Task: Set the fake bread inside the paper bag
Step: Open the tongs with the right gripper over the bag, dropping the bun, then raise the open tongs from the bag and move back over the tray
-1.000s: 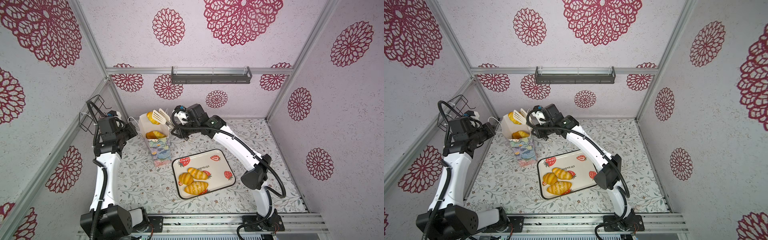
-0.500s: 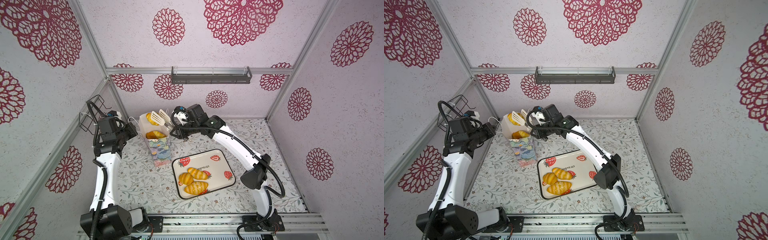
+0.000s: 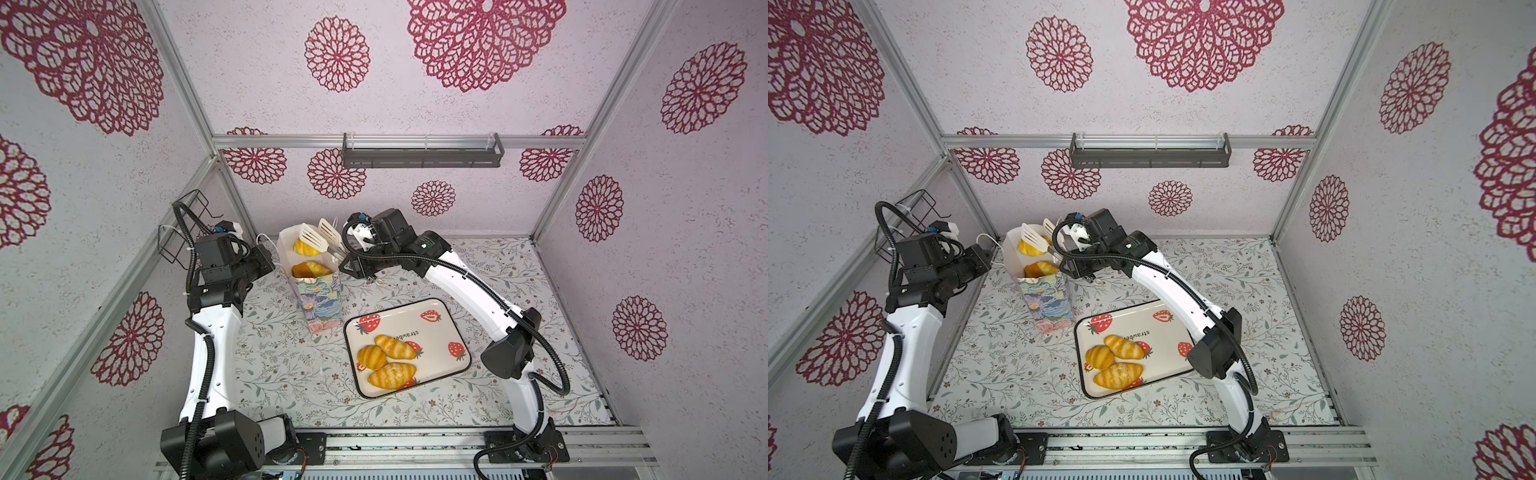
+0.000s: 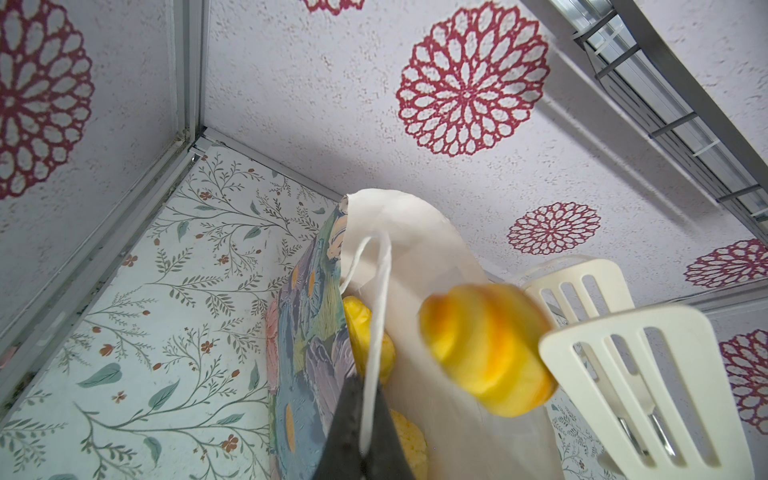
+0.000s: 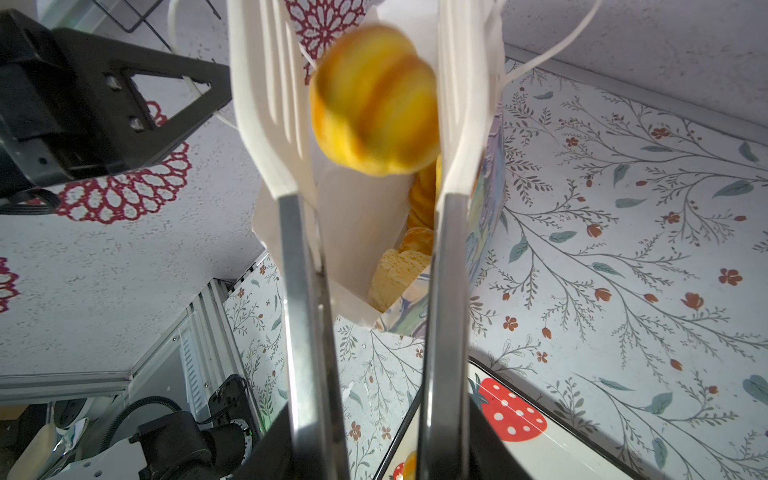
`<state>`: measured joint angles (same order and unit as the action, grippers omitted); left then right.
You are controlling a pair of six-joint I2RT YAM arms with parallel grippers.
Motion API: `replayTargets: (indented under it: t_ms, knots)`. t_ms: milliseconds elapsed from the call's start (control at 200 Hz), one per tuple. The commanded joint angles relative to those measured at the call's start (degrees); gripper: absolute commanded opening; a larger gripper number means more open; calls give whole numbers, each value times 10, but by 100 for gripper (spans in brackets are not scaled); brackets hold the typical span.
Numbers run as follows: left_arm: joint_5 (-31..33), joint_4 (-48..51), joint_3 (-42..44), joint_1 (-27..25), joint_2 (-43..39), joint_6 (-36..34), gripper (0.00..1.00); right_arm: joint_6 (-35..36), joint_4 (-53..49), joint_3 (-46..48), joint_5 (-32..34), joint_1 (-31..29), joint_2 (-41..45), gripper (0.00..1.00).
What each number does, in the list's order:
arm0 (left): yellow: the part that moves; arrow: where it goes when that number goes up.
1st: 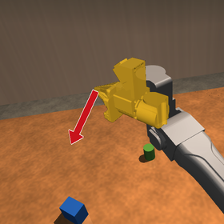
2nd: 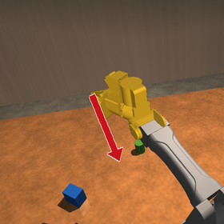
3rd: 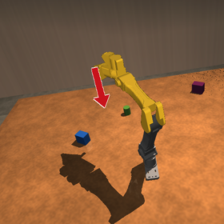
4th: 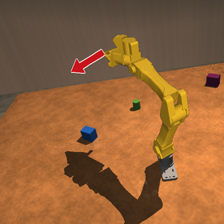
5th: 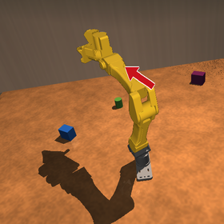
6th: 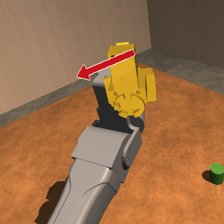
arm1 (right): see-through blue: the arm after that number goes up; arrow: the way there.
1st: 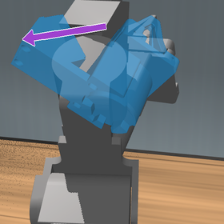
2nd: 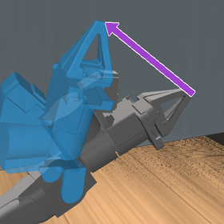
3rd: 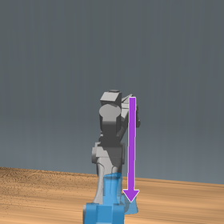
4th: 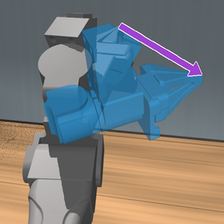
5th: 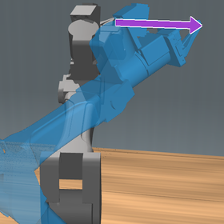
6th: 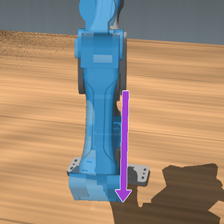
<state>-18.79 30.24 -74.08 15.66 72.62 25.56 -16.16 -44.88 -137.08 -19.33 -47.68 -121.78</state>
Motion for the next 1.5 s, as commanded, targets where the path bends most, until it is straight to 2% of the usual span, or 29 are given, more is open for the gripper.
replayTargets:
  t_ms: [0, 691, 1071, 1496]
  knots:
    - [-4, -19, 4, 5, -4, 0, 0, 2, 22, -29, -4, -3, 21, 47]
    - [-7, -21, 4, 6, -8, 0, 0, 23, -15, -15, 72, -39, 125, 44]
    - [-5, -21, 4, 5, -9, 1, 0, 27, 3, 115, 121, -40, 229, 44]
    - [-5, -22, 4, 5, -9, 1, 0, 17, 3, 314, 157, -38, 327, 44]
